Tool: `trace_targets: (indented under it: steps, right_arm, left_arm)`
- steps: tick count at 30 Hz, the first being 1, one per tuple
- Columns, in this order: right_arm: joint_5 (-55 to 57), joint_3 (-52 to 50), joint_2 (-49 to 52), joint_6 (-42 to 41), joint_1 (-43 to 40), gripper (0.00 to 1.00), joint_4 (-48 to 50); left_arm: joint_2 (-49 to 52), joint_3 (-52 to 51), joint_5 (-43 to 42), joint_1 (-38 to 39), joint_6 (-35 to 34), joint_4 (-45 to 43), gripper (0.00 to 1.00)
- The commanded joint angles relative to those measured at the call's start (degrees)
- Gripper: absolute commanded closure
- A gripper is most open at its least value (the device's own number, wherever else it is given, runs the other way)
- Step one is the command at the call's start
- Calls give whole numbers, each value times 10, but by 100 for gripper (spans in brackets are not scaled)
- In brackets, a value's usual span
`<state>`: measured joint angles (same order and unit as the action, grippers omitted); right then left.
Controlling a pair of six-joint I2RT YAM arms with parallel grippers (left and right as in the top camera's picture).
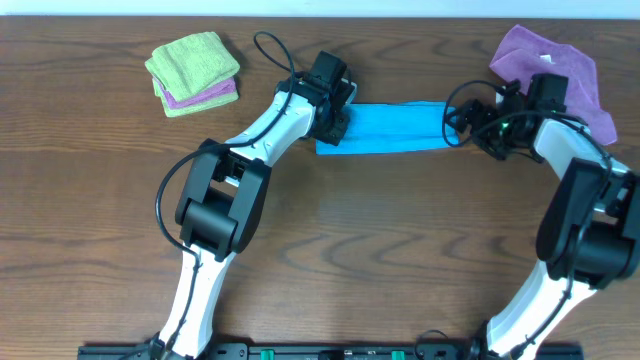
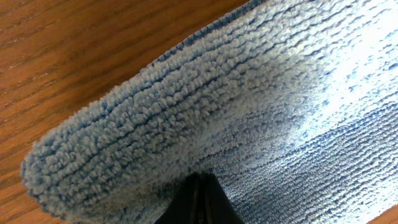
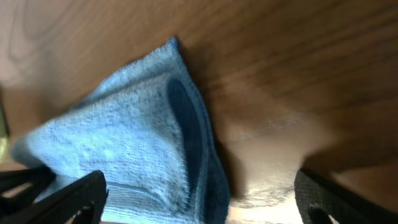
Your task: Fold the cloth
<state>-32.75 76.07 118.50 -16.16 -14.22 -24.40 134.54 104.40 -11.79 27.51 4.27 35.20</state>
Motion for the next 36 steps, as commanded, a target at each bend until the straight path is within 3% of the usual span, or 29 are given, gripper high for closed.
trace_targets:
  steps: [1,17,21,24,26,30,33,36]
  right_arm:
    - [-45,1,32,-12,-1,4,2]
    - [-95,0,47,-27,41,5,-7]
    - [-95,0,49,-40,53,12,15]
    - [-90,0,52,-49,54,27,31]
    - [-68,0,52,-50,54,47,32]
    - [-29,0,52,-50,54,65,34]
    - [-19,0,52,-50,54,97,46]
    - [-23,0,52,-50,55,99,52]
  left_arm:
    - [36,-24,-18,13,-7,21,94]
    - [36,-24,-33,5,-7,6,94]
    - [36,-24,-33,2,-7,6,94]
    - [36,-24,-33,0,-7,7,94]
    - [36,-24,-33,-1,-7,7,94]
    - [36,-24,-33,-4,-6,7,94]
    - [36,-24,-33,-6,-6,7,94]
    - [36,-24,-33,-8,-6,7,94]
